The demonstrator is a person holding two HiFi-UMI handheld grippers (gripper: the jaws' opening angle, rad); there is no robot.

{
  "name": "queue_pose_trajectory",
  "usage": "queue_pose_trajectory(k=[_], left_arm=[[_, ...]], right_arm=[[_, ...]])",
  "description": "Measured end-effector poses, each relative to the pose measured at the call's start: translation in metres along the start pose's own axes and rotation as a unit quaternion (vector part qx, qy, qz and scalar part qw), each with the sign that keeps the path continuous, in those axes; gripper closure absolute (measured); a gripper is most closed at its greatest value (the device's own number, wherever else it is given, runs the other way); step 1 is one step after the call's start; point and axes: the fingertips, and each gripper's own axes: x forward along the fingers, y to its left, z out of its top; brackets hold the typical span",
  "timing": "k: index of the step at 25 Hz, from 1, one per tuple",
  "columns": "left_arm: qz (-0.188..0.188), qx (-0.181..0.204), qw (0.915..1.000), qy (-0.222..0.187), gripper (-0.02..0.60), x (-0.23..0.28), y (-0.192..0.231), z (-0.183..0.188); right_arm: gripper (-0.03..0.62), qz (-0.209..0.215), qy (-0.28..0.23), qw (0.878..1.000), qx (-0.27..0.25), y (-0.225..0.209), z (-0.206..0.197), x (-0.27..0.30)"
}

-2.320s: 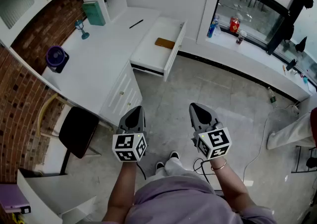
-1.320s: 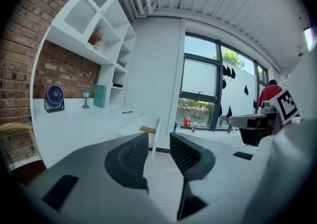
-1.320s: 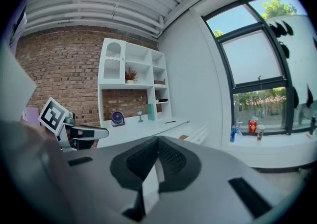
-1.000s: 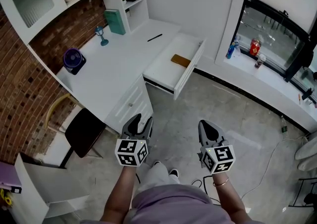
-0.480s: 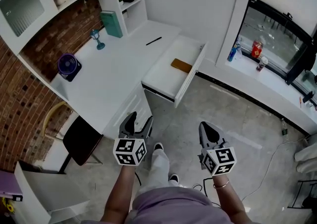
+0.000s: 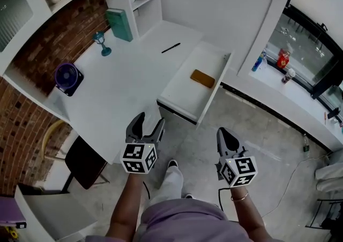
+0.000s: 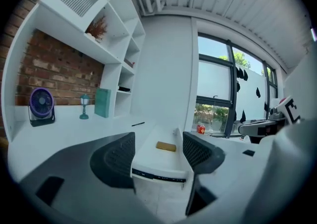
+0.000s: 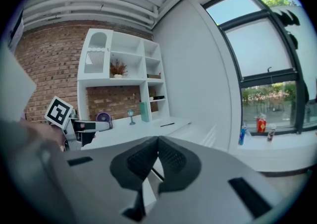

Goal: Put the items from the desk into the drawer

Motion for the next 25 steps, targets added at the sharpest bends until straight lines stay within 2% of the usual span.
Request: queue_pose_trajectory(k=[10, 25], left_arm=[[-0.035, 0.017, 0.9992, 0.004, 0.291, 0.076, 0.058, 0.034], [-0.070, 0.059, 0.9955, 0.023, 0.307, 0.168, 0.093, 0.059]], right_arm=[[0.589, -0.035, 0.005, 0.999, 0.005, -0.001, 0.022, 0.080], [0.589, -0.061, 0.012, 0.998, 0.010, -0.022, 0.040, 0.131]])
